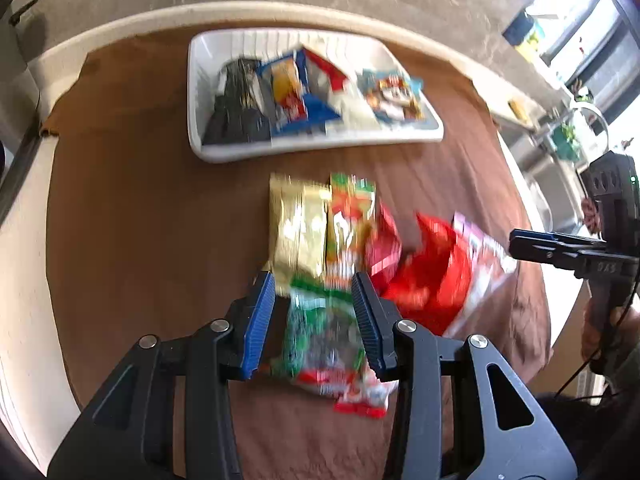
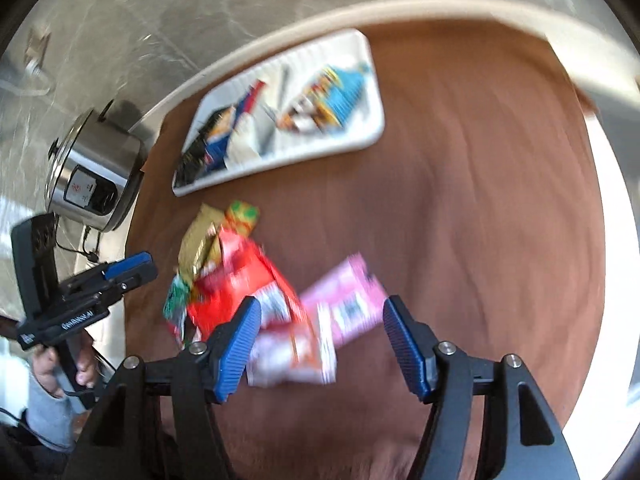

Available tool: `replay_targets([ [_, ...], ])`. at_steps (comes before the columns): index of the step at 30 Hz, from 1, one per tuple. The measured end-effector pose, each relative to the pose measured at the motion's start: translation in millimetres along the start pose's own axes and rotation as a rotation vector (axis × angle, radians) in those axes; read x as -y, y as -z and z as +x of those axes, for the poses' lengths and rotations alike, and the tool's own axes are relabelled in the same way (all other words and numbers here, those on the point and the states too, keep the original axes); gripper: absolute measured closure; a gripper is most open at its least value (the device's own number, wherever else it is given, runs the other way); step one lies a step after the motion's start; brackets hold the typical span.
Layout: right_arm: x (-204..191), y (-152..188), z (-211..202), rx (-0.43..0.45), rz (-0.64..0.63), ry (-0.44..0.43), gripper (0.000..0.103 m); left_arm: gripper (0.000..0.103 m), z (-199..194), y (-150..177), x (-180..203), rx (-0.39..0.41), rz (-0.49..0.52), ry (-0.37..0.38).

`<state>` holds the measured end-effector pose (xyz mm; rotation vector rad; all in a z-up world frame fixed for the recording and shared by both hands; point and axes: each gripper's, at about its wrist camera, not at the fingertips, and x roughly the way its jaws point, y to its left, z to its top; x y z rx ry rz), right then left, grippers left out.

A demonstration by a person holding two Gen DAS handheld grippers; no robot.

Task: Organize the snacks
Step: 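Grasp the green nut packet with the left tool while the right tool grasps the white-orange packet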

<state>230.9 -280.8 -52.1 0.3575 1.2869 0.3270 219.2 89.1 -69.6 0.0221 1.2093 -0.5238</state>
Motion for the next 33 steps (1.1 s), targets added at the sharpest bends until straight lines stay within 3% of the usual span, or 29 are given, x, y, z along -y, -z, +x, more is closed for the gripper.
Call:
replay_targets([
  [6, 5.8, 29.7, 12.7, -0.05, 0.103, -0.07, 0.035, 0.065, 6.5, 25.6, 3.4, -0.039, 0.023, 0.004],
  [14, -2.1, 40.1, 40.9, -0.07, 0.218, -0.18, 0.035, 0.065, 14.3, 27.1, 6.4, -0.05, 0.057, 0.004],
  [22, -6.6, 38.6, 47.9, -0.05, 0.259, -0.185, 0.034, 0.062, 24.8, 26.6, 6.7, -0.063, 0.099, -0.007],
  [33, -6.4, 40.1, 48.4, -0.041, 0.274, -0.18, 0.033, 0.056, 27.1, 24.0, 2.4, -0.085, 0.099, 0.078],
])
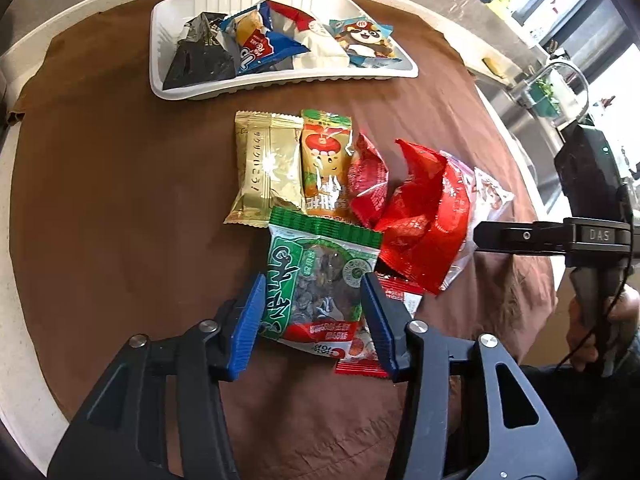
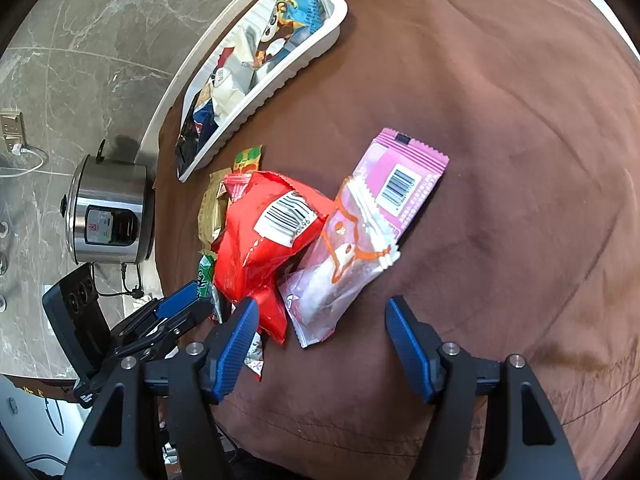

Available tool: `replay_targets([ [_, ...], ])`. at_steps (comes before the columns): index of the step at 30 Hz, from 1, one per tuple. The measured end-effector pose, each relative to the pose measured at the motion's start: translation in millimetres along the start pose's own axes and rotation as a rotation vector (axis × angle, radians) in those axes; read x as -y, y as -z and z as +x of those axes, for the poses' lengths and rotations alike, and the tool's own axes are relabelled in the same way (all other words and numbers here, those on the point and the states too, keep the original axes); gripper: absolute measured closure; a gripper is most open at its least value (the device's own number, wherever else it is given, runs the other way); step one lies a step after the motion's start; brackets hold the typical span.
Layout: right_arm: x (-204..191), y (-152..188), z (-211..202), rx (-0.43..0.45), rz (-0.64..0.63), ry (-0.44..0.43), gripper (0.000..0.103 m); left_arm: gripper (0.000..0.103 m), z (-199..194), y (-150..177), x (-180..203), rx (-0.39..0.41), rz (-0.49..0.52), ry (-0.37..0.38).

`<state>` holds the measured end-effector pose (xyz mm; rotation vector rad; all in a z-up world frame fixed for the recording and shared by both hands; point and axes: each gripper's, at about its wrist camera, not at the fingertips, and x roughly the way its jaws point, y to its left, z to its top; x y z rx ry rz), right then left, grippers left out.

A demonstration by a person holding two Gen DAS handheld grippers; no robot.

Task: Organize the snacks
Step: 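Grasp the green nut packet with the left tool while the right tool grasps the white-orange packet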

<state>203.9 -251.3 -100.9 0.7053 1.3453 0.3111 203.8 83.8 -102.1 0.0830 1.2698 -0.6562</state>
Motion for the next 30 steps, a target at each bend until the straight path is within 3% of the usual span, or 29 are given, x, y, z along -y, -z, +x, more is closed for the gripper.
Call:
replay_targets([
  [15, -7.2, -0.4, 2.2, 0.008, -0.011, 0.031, 0.03, 0.052, 16.5, 7.7, 8.7, -0.042, 0.08, -0.041],
  [20, -12.8, 0.6, 4.5, 0.024, -0.045, 0.085, 0.046, 0.052, 21.3, 11.6, 11.7, -0.019, 0.105, -0.059],
  [22, -10.0, 0.4, 4.2, 0.032, -0.039, 0.095, 0.06, 0.052, 22.8, 12.7, 14.5, -0.016, 0.131, -0.07],
  [25, -1.2, 0.0, 1.4, 0.044, -0.01, 0.085, 0.073, 0.052, 24.2, 13.4, 17.2, -0.012, 0.155, -0.079],
  [30, -1.1, 0.8, -3.7, 0.056, -0.032, 0.074, 0.082, 0.059, 23.8, 12.8, 13.7, -0.009, 0.135, -0.074],
])
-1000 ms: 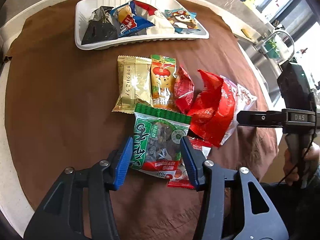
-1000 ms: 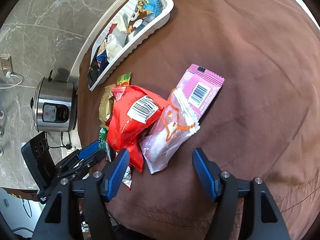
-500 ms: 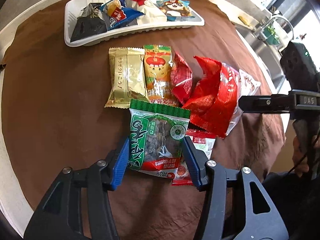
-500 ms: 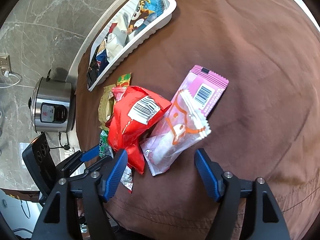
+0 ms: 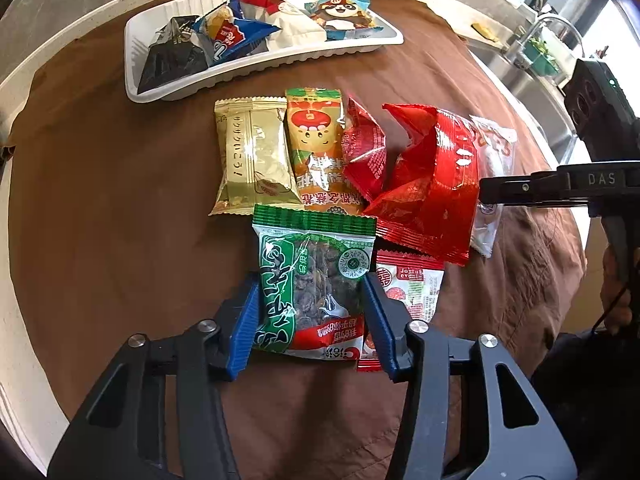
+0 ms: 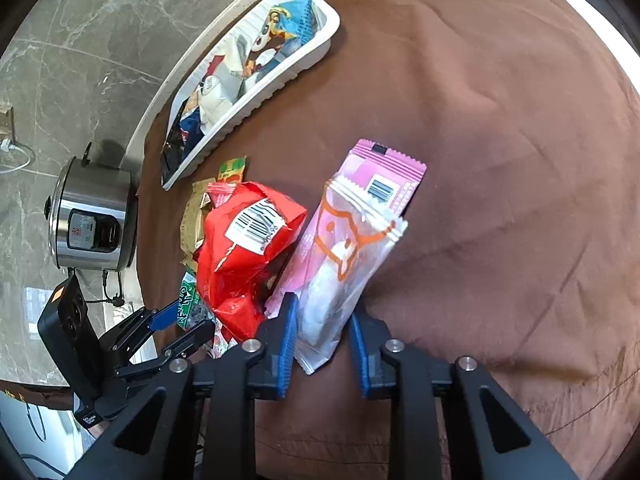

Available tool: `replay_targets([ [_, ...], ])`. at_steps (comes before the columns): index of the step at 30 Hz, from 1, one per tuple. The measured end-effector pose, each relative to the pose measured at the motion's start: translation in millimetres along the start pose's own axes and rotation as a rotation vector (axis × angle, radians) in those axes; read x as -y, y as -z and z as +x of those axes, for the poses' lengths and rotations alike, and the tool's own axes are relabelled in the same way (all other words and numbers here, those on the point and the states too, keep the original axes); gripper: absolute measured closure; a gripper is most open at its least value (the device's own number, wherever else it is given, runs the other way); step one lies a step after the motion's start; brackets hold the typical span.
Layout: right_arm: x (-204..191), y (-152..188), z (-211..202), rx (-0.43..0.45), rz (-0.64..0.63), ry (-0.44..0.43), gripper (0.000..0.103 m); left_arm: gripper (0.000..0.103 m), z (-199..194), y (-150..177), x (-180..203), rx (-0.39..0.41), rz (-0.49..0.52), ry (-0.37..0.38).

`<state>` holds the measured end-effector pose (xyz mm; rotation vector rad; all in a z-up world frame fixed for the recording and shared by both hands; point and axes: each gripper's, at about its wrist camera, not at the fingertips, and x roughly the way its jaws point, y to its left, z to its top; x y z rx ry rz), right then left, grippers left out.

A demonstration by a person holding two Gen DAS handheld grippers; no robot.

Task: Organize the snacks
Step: 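Grasp the green nut packet with the left tool while the right tool grasps the white-orange packet, then carry the green packet and white-orange packet into the white tray with both tools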

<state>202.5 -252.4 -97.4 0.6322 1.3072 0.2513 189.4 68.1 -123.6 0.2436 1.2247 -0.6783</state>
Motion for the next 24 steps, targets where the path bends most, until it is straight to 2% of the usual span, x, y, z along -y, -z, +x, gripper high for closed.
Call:
replay_targets([
  [10, -1.8, -2.6, -30.0, 0.045, -0.031, -0.005, 0.084, 0.063, -16.5, 7.6, -19.0, -0.001, -0.097, 0.059],
  [16, -7.1, -10.3, -43.1, 0.061, -0.051, -0.012, 0.084, 0.063, -41.2, 6.8, -33.3, 0.048, -0.168, 0.111],
  [24, -22.9, -30.1, -49.7, 0.075, -0.095, -0.031, 0.084, 0.063, -69.8, -23.6, -47.4, 0.137, -0.216, 0.168],
])
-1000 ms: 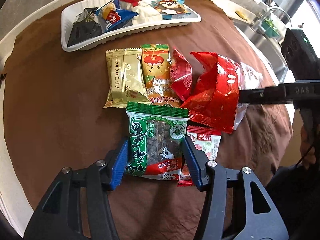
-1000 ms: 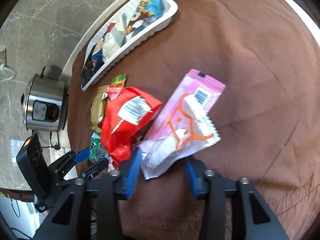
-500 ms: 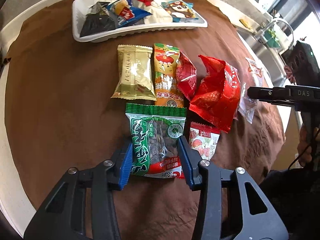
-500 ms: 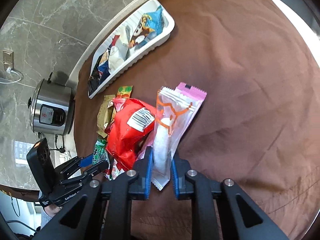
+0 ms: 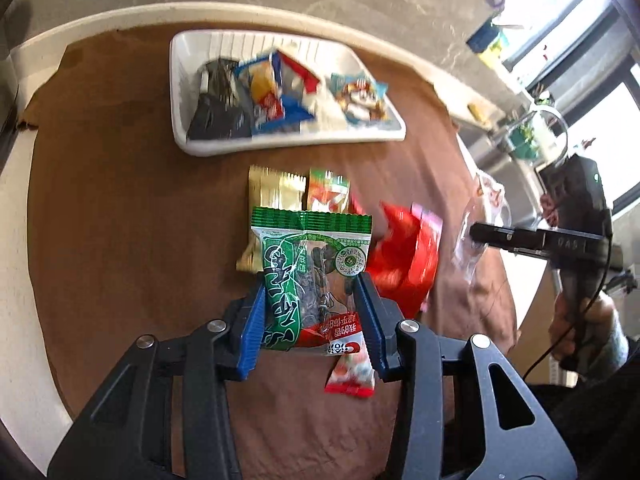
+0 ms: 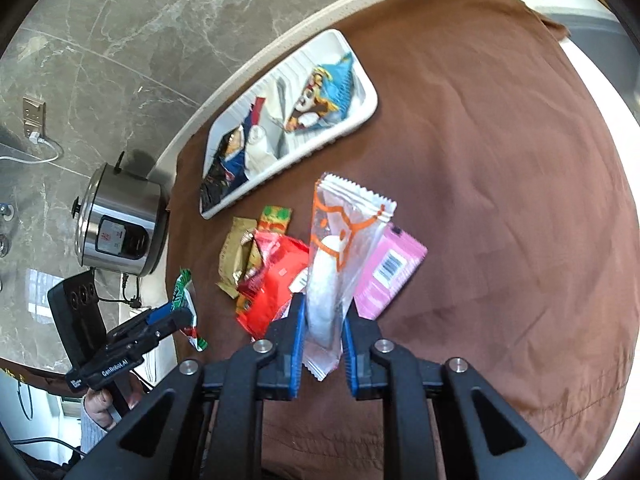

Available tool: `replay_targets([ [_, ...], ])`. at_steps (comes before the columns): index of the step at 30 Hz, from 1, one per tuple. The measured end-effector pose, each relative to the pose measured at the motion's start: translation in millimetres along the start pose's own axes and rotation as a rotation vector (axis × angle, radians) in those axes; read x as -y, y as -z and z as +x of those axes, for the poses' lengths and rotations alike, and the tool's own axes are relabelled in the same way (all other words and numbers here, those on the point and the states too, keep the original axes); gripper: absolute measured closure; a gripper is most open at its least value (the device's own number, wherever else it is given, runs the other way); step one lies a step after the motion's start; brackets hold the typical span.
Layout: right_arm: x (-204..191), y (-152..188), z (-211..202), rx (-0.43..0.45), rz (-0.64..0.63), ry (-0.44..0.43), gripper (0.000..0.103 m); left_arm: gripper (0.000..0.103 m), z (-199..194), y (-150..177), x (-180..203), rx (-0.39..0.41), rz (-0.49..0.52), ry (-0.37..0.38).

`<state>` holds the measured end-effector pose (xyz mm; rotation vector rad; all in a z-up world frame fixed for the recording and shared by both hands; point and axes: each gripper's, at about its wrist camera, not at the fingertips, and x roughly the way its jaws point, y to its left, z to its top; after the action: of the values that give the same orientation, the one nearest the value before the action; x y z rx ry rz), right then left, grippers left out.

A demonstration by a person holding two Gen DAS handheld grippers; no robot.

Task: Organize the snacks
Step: 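Carry the green packet and white-orange packet into the white tray with both tools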

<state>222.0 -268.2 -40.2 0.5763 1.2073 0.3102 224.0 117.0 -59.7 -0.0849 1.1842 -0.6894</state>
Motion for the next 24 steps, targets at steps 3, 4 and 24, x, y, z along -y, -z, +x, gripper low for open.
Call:
replay_targets([
  [3, -6.3, -13.3, 0.1, 0.006, -0.024, -0.007, 0.084, 0.063, -0.5, -21.6, -1.0, 0.024, -0.018, 0.018],
  [4, -8.6, -17.4, 0.4, 0.007, -0.034, -0.007, 0.084, 0.063, -0.5, -28.2, -1.7, 0.032, -0.022, 0.022],
  [24, -61.6, -135.1, 57.4, -0.015, -0.323, 0.064, 0.084, 0.063, 40.4, -144.9, -28.7, 0.098, -0.088, 0.008],
])
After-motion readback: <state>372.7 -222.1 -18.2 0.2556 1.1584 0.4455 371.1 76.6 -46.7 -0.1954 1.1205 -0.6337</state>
